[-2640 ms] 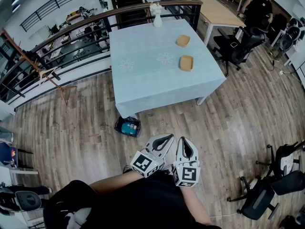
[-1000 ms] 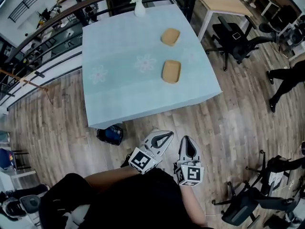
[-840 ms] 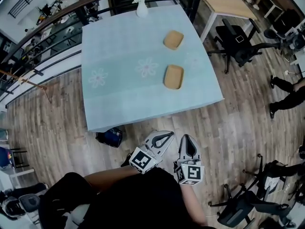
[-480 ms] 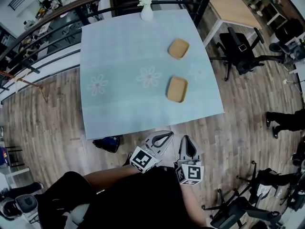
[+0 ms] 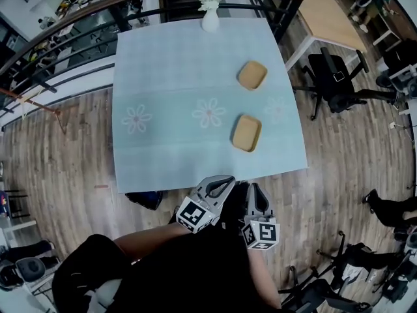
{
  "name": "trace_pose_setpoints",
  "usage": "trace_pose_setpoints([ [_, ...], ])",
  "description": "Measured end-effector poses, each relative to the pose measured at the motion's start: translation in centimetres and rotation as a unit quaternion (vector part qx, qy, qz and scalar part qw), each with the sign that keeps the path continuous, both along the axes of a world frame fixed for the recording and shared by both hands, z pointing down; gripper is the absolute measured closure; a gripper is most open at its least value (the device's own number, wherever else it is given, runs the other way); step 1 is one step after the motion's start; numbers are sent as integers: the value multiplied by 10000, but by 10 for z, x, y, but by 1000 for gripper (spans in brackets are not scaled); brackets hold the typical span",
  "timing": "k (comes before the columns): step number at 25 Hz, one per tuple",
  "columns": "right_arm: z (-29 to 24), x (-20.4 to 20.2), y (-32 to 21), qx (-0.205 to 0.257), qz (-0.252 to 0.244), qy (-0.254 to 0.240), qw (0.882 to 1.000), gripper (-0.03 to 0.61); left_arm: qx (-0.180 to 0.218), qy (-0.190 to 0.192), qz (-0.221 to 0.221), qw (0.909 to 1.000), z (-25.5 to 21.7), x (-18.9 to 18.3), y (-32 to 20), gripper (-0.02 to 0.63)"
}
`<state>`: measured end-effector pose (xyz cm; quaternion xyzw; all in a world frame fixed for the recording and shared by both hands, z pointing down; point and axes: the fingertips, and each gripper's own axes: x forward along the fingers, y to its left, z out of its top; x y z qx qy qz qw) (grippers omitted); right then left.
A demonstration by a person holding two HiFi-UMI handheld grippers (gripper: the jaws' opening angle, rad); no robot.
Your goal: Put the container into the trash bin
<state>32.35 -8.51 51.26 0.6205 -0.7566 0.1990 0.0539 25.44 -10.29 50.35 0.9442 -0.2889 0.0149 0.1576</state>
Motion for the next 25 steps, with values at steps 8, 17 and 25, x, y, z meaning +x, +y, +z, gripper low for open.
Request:
trace_pose_setpoints([
  [8, 6, 13, -77, -14, -791, 41, 9969, 543, 24, -264, -619, 9977, 7, 5, -56, 598],
  [17, 35, 35, -167, -543, -1772, 184, 9825, 543, -313, -536, -1178, 9911, 21, 33, -123, 598],
  [25, 89, 55, -212, -1024, -2454, 423, 9631, 541, -694, -756, -1727, 9796, 51, 44, -151, 598],
])
